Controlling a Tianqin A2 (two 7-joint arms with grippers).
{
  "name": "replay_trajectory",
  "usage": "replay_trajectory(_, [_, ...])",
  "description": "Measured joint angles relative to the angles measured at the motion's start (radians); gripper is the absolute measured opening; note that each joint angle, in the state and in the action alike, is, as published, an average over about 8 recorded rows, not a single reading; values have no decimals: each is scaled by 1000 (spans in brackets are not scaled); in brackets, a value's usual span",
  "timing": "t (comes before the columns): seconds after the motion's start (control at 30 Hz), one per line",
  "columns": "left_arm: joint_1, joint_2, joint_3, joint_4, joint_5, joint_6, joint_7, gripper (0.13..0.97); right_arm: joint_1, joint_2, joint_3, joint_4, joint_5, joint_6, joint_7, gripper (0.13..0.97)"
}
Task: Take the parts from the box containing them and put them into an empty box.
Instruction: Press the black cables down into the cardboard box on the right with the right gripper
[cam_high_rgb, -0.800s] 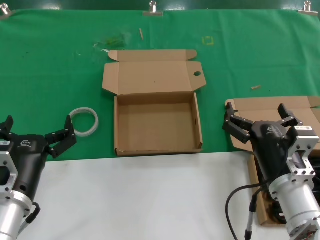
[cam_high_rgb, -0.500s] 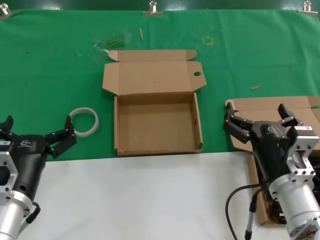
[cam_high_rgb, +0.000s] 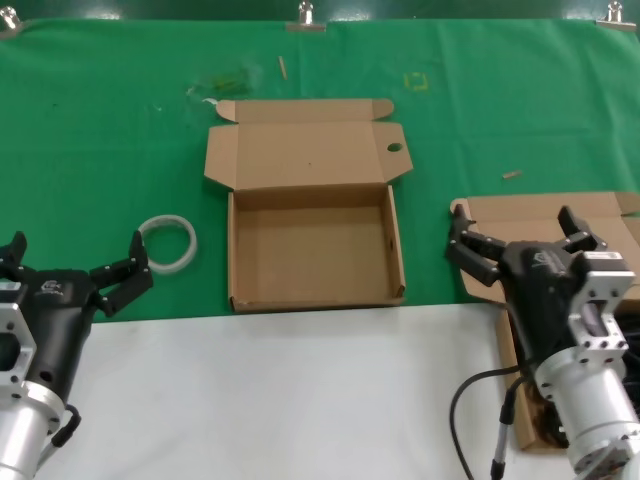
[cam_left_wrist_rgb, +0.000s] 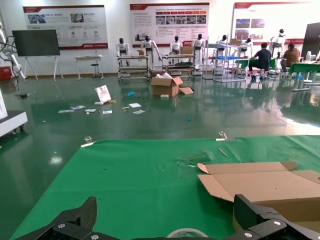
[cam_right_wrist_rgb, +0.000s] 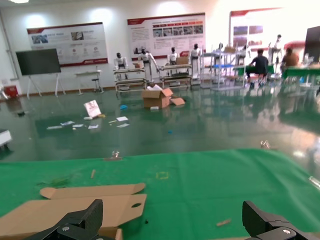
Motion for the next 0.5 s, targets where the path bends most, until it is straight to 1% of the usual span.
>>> replay_trajectory(0.13, [0, 0, 0, 0, 0, 0, 0, 965, 0, 0, -36, 11, 20, 58, -49, 966])
replay_trajectory(0.23, [0, 0, 0, 0, 0, 0, 0, 965, 0, 0, -83, 26, 83, 131, -125, 966])
replay_trajectory(0.4, [0, 0, 0, 0, 0, 0, 0, 965, 5, 0, -179, 61, 232, 296, -314, 966])
replay_trajectory(0.5, [0, 0, 0, 0, 0, 0, 0, 965, 4, 0, -219, 83, 300, 400, -440, 966])
